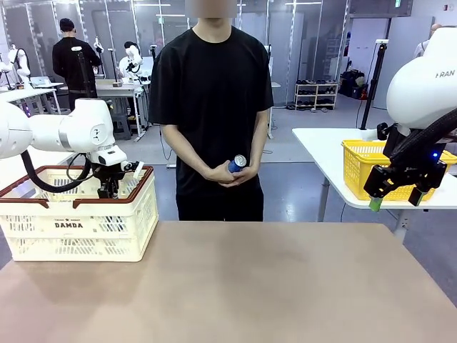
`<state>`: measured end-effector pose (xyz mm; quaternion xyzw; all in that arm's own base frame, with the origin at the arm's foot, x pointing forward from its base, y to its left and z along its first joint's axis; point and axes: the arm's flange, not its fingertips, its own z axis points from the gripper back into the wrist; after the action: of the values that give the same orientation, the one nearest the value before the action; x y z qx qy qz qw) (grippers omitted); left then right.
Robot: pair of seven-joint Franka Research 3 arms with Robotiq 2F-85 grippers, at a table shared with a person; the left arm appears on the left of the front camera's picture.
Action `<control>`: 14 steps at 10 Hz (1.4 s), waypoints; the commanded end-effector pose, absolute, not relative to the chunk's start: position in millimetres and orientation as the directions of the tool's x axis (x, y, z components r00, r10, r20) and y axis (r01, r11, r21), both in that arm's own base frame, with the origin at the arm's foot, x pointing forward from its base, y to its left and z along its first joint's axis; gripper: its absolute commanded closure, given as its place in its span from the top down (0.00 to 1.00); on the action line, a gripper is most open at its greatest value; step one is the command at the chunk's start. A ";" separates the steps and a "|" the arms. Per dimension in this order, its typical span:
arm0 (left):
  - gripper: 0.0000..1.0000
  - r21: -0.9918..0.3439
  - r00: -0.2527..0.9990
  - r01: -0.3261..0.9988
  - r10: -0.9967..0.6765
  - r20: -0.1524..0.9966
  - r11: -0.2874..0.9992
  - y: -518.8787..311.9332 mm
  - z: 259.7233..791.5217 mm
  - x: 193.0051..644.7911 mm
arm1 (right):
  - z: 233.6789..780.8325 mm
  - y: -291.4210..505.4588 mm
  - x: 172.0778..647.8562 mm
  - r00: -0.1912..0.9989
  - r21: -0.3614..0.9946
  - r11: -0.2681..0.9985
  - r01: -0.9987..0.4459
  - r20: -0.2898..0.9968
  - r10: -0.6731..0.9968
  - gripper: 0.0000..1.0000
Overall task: Place the drinks into the Shopping basket.
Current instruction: Pick up one drink and place it into the Shopping basket.
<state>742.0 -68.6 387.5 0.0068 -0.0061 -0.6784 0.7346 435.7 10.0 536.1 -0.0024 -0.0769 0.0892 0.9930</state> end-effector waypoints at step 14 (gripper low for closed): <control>1.00 0.077 0.065 0.995 -0.997 0.037 0.067 -60.3 467.1 698.1 | 538.6 8.3 435.4 0.973 -0.020 0.984 -0.176 0.148 0.177 1.00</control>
<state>711.2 -63.2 474.7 0.0325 -0.0371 -0.6791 0.7323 435.7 10.0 536.1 -0.0024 -0.0769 0.0892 0.9930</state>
